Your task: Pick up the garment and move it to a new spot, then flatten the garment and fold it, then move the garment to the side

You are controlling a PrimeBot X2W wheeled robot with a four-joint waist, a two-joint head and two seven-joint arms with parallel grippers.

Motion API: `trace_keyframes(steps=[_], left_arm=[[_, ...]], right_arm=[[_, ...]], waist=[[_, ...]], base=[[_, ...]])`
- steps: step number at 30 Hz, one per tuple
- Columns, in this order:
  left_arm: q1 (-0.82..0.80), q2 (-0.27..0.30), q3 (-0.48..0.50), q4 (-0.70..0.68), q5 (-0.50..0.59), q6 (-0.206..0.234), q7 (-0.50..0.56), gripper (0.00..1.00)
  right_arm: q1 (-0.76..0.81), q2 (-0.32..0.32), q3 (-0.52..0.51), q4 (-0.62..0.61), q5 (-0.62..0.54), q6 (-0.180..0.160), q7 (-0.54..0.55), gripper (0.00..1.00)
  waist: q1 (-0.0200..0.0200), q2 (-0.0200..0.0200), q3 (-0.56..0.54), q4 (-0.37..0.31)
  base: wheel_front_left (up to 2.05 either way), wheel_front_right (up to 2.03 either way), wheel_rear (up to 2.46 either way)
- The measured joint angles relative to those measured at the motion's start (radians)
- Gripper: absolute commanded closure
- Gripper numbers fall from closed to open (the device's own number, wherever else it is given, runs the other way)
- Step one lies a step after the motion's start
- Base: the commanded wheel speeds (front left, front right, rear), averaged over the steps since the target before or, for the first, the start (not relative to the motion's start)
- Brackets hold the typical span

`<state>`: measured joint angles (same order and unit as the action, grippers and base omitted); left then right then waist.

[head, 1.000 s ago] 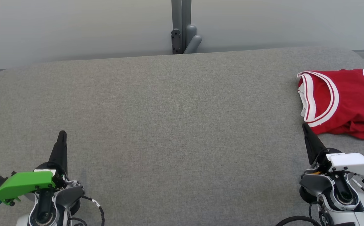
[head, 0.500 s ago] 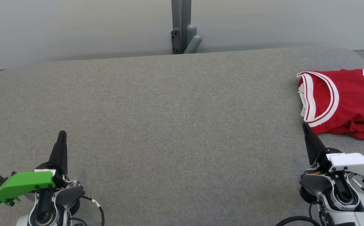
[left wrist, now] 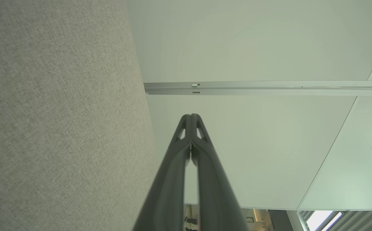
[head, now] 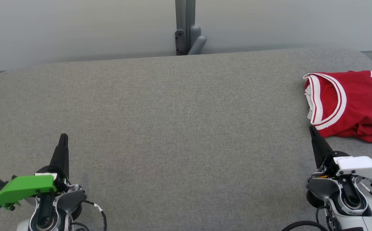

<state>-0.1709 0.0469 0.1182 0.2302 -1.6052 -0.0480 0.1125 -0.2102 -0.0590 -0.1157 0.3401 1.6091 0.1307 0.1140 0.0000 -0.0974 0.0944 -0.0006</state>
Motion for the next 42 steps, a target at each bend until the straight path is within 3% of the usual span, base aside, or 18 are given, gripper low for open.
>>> trace_keyframes(steps=[42], left_arm=[[0.0, 0.0, 0.0, 0.0, 0.0, 0.0, 0.0, 1.0]], right_arm=[[0.0, -0.01, 0.011, 0.0, 0.01, 0.0, -0.007, 1.0]], waist=[[0.0, 0.0, 0.0, 0.0]], base=[[0.0, 0.0, 0.0]])
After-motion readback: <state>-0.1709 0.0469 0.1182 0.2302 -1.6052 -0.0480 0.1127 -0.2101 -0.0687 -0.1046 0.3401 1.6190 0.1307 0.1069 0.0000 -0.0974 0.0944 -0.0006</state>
